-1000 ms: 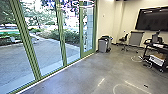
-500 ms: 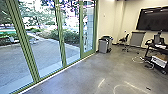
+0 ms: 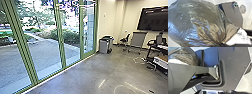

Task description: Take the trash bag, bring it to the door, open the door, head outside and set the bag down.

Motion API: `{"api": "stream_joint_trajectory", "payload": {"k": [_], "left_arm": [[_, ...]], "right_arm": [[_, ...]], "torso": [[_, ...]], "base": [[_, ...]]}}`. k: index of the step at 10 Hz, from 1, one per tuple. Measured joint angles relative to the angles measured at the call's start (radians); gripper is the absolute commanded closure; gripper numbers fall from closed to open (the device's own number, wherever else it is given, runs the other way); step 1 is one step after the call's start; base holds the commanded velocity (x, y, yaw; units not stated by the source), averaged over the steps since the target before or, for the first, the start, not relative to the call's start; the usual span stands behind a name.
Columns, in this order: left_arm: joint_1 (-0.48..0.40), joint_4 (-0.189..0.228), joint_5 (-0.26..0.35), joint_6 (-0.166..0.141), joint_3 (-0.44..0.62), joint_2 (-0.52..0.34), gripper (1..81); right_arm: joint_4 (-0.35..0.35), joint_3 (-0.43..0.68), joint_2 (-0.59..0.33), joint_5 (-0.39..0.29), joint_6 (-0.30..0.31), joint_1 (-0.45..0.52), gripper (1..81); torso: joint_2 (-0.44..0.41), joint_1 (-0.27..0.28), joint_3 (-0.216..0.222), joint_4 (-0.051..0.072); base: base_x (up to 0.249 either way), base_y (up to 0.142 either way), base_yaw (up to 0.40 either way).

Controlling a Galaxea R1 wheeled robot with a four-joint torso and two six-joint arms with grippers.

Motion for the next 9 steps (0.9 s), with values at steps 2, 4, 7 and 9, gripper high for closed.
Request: {"api": "stream_joint_trajectory", "payload": {"k": [2,4,7,9], "left_arm": [[0.0,0.0,0.0,0.0,0.0,0.0,81.1],[0.0,0.0,-0.001,0.0,0.0,0.0,81.1],[0.001,0.0,0.0,0.0,0.0,0.0,81.1],[-0.001,0.0,-0.001,0.0,-0.001,-0.005,81.1]], "right_arm": [[0.0,0.0,0.0,0.0,0.0,0.0,1.0],[0.0,-0.001,0.0,0.002,0.0,0.0,1.0],[0.0,-0.001,0.002,0.002,0.001,0.0,1.0],[-0.004,-0.003,0.004,0.003,0.0,0.0,1.0]], "torso": [[0.0,0.0,0.0,0.0],[0.0,0.0,0.0,0.0],[0.0,0.0,0.0,0.0],[0.0,0.0,0.0,0.0]], "base": [[0.154,0.0,0.0],[0.154,0.0,0.0],[0.154,-0.067,0.0],[0.155,-0.073,0.0]]}}
